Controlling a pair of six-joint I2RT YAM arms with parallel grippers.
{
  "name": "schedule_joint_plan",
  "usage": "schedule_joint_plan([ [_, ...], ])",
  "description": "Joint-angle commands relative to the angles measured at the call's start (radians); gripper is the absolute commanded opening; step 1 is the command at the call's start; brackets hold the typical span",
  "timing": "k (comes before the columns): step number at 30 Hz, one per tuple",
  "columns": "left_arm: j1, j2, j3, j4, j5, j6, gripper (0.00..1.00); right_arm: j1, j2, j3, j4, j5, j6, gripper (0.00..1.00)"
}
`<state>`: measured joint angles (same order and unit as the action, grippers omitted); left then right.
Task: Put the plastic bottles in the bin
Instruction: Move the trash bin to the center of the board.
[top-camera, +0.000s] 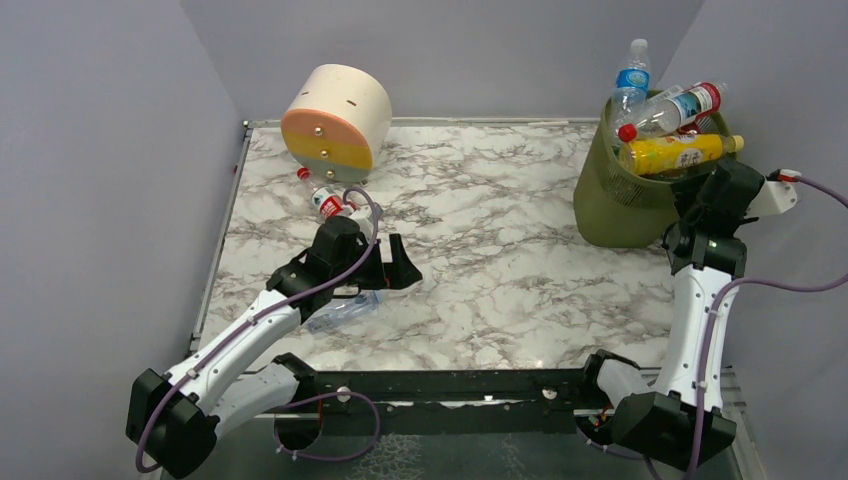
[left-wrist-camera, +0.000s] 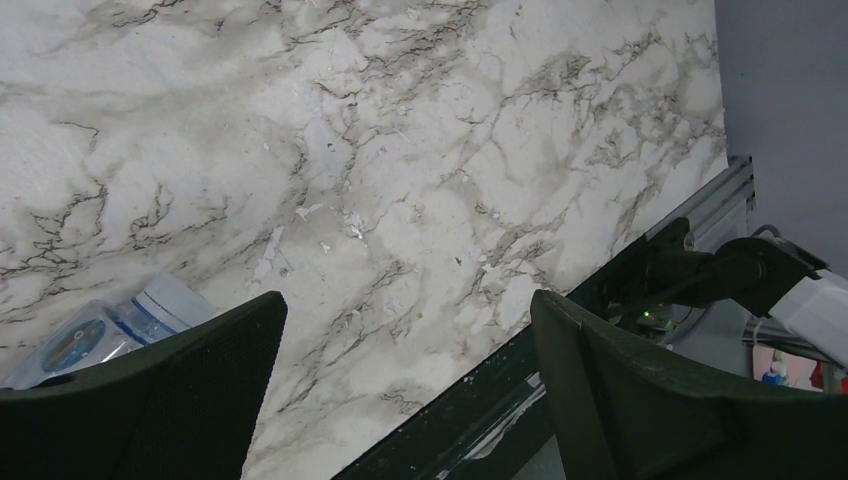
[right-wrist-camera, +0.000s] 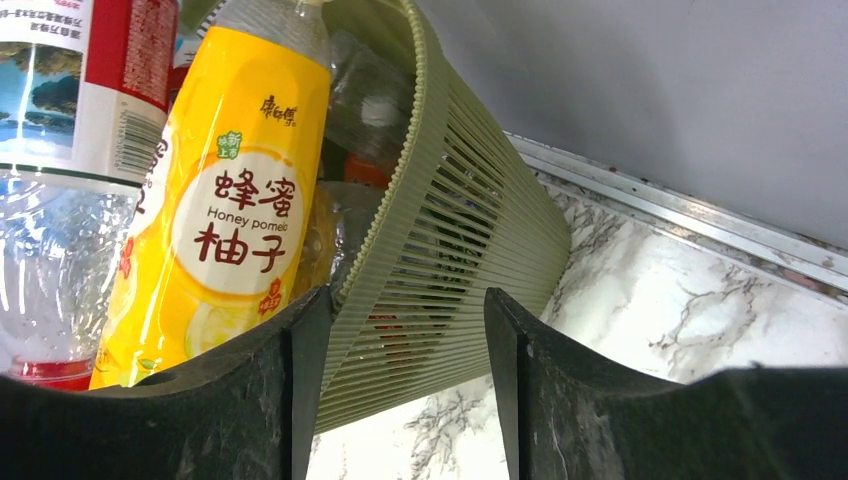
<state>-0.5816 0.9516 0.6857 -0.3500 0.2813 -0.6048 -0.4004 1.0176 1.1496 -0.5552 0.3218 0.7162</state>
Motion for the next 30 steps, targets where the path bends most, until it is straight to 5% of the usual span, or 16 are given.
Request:
schedule_joint_plan([
  [1,0.006,-0.025,0.045,-0.054,0.019,0.015,0.98,-0.002,-0.002,-0.098,-0.071,-0.037,-0.023,0.59],
  [30,0.004,-0.003,0.076,-0.079,-0.022,-0.023,0.98,-0.002,0.194,0.061,0.021,-0.32,-0.154,0.38],
])
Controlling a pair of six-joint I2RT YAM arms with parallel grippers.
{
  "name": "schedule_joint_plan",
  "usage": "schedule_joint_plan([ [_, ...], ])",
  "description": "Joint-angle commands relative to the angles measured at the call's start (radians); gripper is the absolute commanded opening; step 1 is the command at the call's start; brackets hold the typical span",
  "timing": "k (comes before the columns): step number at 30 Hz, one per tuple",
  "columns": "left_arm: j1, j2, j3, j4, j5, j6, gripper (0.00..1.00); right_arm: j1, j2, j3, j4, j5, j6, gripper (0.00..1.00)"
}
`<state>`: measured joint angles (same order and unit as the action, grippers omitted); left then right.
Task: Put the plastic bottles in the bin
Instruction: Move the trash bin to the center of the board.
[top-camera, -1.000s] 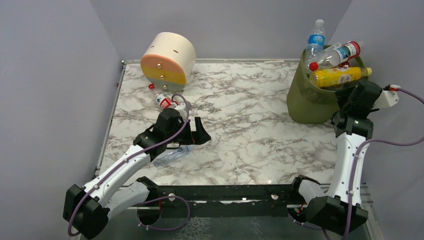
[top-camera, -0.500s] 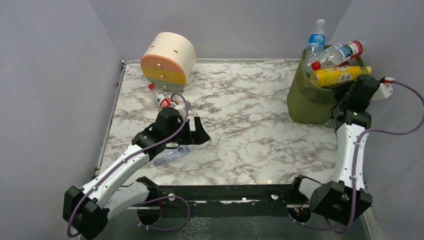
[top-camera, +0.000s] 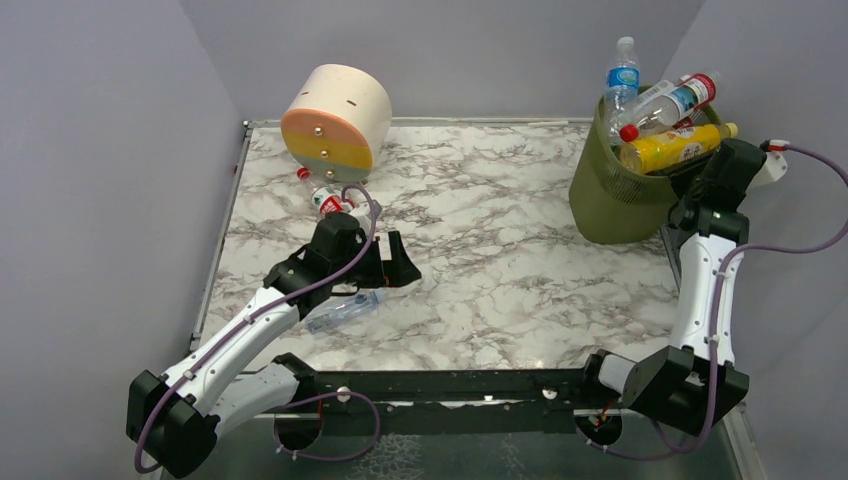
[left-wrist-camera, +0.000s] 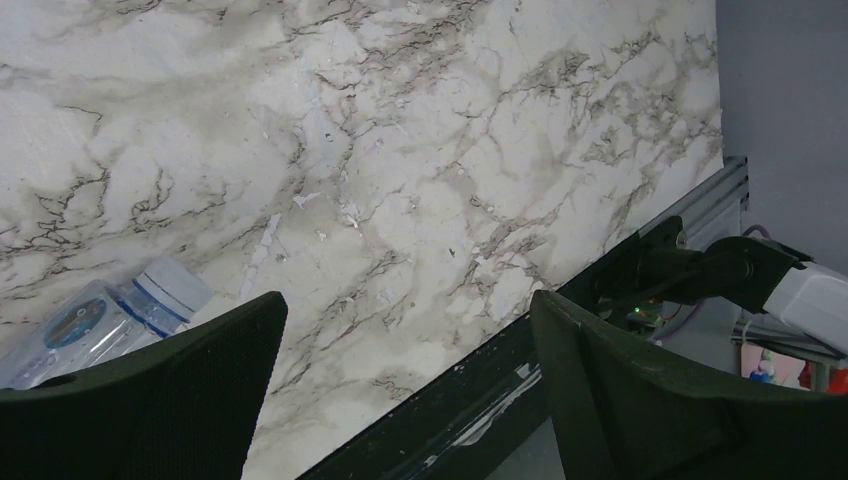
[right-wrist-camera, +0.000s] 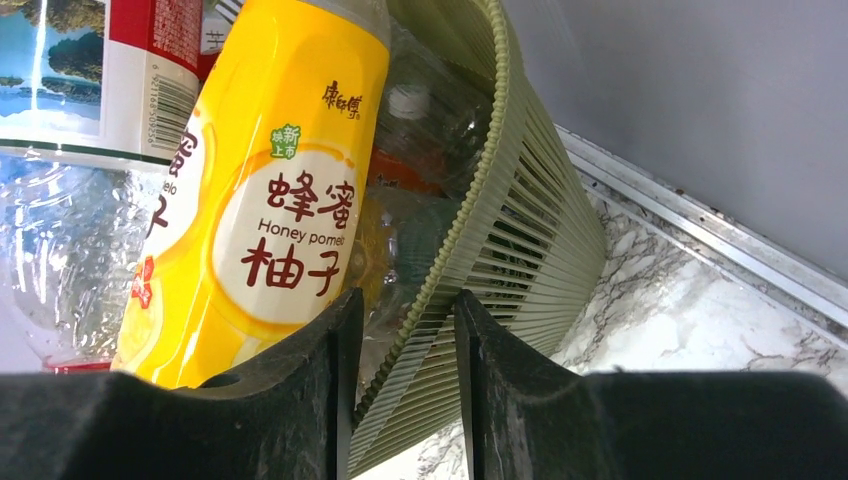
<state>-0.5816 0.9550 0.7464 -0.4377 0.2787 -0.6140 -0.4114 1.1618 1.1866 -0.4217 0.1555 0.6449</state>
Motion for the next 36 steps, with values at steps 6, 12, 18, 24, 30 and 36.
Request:
schedule_joint_plan([
  [6,0.004,-0.006,0.018,0.008,-0.021,-0.013,0.98,0.011,0.09,0.063,-0.111,-0.28,-0.089,0.38],
  [12,0.005,-0.005,0.018,0.009,-0.027,-0.015,0.98,0.034,0.13,0.114,-0.126,-0.351,-0.085,0.38],
  [18,0.003,-0.002,0.011,0.019,-0.036,-0.03,0.98,0.046,0.177,0.182,-0.151,-0.437,-0.075,0.37],
  [24,0.003,0.005,0.008,0.028,-0.042,-0.038,0.98,0.14,0.193,0.231,-0.182,-0.451,-0.035,0.36],
  [30,-0.002,0.003,0.02,0.027,-0.051,-0.043,0.98,0.277,0.199,0.247,-0.185,-0.419,0.013,0.36],
  [36,-0.007,-0.008,0.014,0.025,-0.059,-0.054,0.98,0.379,0.216,0.279,-0.206,-0.379,0.014,0.37],
])
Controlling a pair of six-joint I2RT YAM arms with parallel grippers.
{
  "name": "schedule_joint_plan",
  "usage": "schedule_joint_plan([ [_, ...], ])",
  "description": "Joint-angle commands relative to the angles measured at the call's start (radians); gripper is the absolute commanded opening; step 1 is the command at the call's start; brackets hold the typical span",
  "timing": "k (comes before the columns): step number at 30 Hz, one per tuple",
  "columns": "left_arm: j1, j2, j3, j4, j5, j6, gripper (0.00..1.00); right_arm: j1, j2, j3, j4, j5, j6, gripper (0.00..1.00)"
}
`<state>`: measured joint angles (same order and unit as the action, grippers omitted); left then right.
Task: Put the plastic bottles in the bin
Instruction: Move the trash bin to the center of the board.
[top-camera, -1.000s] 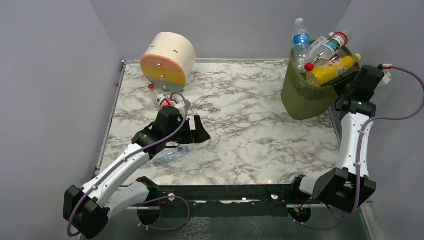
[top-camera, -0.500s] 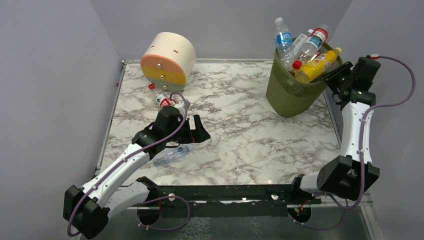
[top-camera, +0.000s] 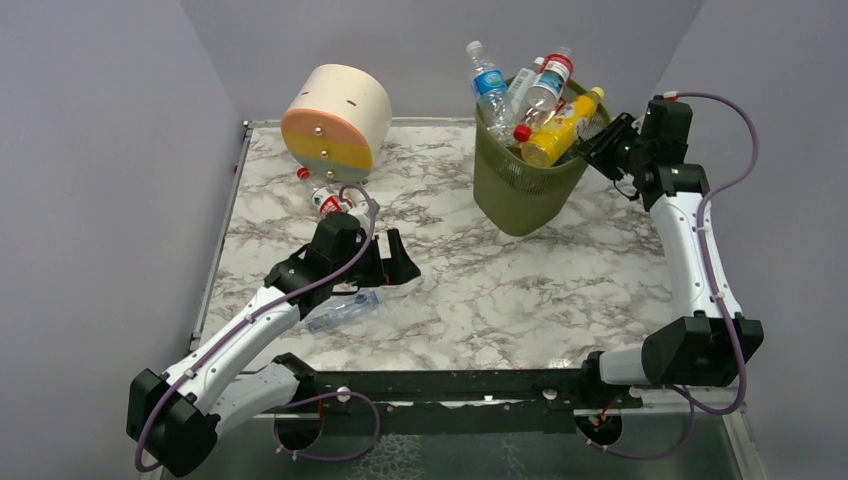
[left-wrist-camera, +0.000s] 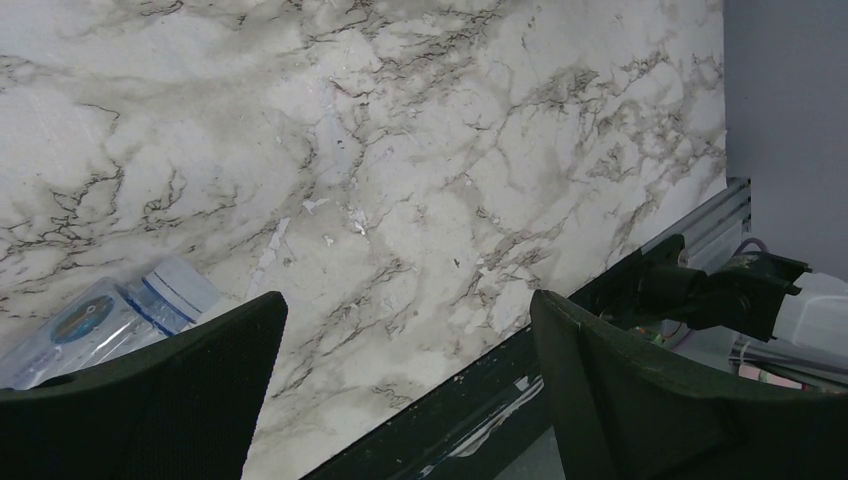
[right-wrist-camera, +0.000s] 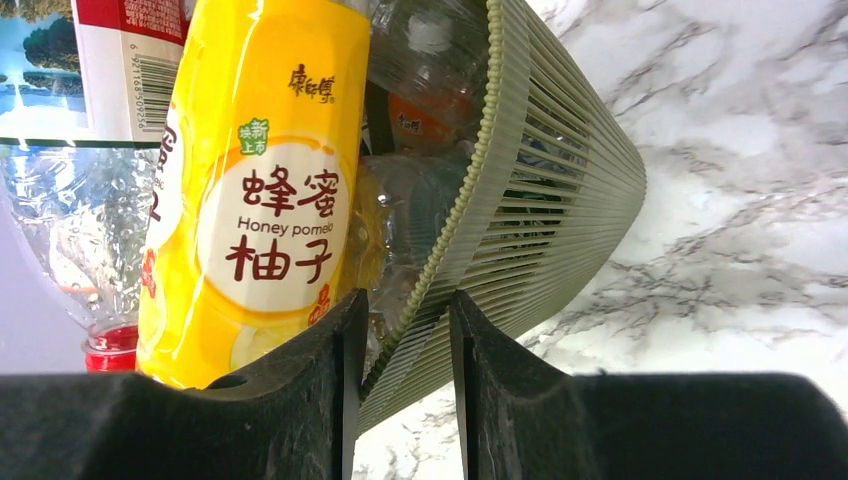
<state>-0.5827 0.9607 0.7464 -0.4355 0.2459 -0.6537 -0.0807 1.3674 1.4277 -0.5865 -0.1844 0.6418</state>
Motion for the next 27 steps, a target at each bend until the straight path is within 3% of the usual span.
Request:
schedule_joint_plan([
  [1,-0.007,-0.017,0.011,0.02,-0.027,-0.017,0.98,0.053,0.009,0.036,-0.044,-0.033,0.014,0.37],
  [17,-0.014,-0.021,0.022,0.003,-0.046,-0.023,0.98,0.055,0.031,0.225,-0.149,0.087,-0.05,0.55],
  [27,-0.018,-0.031,0.036,-0.021,-0.062,-0.023,0.98,0.055,0.078,0.343,-0.103,0.075,-0.082,0.55],
])
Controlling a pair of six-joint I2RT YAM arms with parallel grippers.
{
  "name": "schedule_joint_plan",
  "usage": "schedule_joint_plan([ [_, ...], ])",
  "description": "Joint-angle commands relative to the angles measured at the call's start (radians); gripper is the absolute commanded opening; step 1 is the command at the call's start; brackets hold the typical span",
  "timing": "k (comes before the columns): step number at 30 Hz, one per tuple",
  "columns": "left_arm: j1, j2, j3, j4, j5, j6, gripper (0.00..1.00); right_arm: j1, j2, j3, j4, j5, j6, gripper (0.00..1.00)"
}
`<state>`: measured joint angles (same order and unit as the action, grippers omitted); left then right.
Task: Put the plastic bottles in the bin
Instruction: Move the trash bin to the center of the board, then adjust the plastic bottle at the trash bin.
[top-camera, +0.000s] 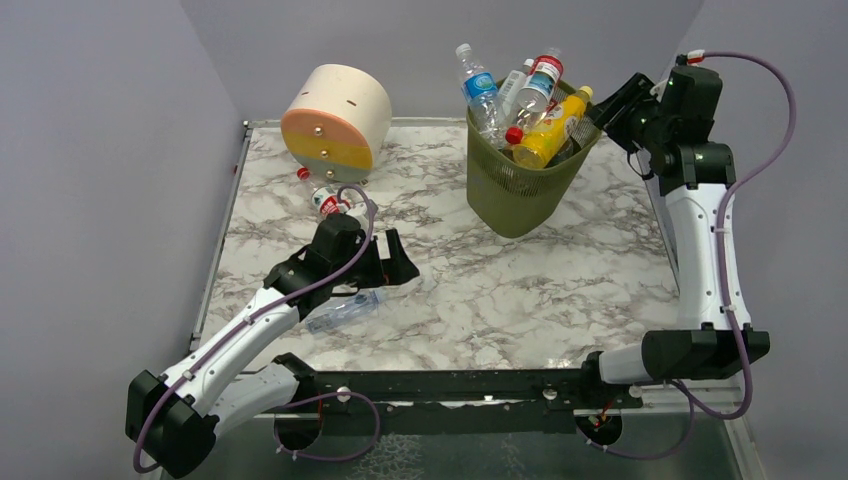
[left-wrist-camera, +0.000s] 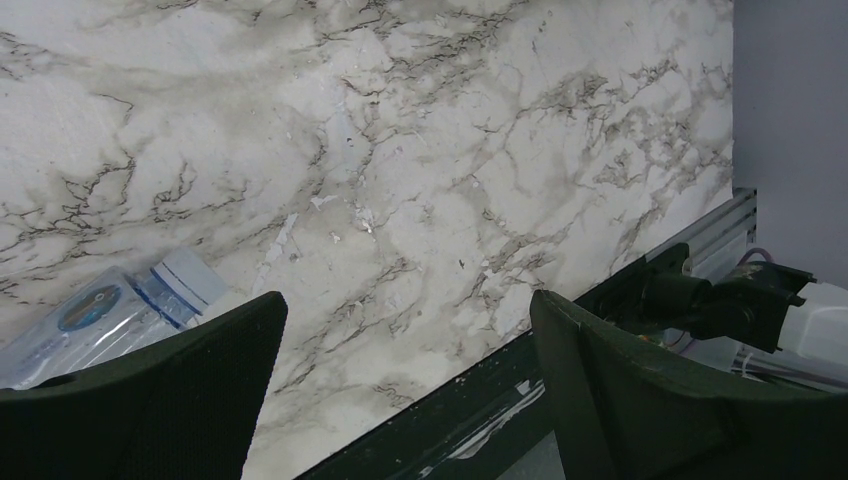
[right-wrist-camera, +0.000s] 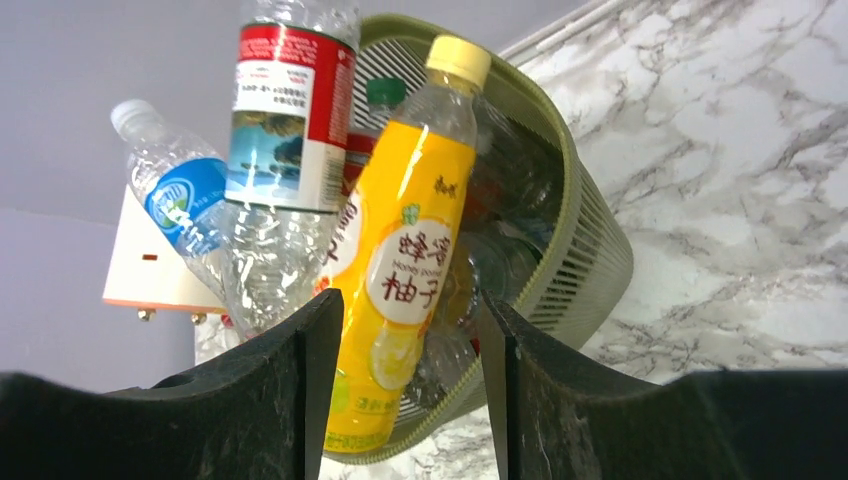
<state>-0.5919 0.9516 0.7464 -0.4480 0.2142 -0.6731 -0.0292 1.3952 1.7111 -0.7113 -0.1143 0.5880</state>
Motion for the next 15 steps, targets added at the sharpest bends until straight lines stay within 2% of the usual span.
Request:
schedule_joint_plan([
  [1,-0.008,-0.022,0.041,-0.014,-0.034,-0.002,0.98,0.003,0.081,0.074,0.035,-0.009,-0.034,0.55],
  [9,-0.008,-0.016,0.064,-0.039,-0.053,0.004,0.98,0.003,0.209,0.111,0.067,-0.035,-0.035,0.55],
  [13,-0.008,-0.007,0.068,-0.043,-0.058,0.007,0.98,0.003,0.212,0.058,0.132,-0.054,-0.011,0.61],
  [15,-0.008,-0.001,0.072,-0.044,-0.06,0.009,0.98,0.003,0.222,0.052,0.154,-0.07,-0.006,0.67],
])
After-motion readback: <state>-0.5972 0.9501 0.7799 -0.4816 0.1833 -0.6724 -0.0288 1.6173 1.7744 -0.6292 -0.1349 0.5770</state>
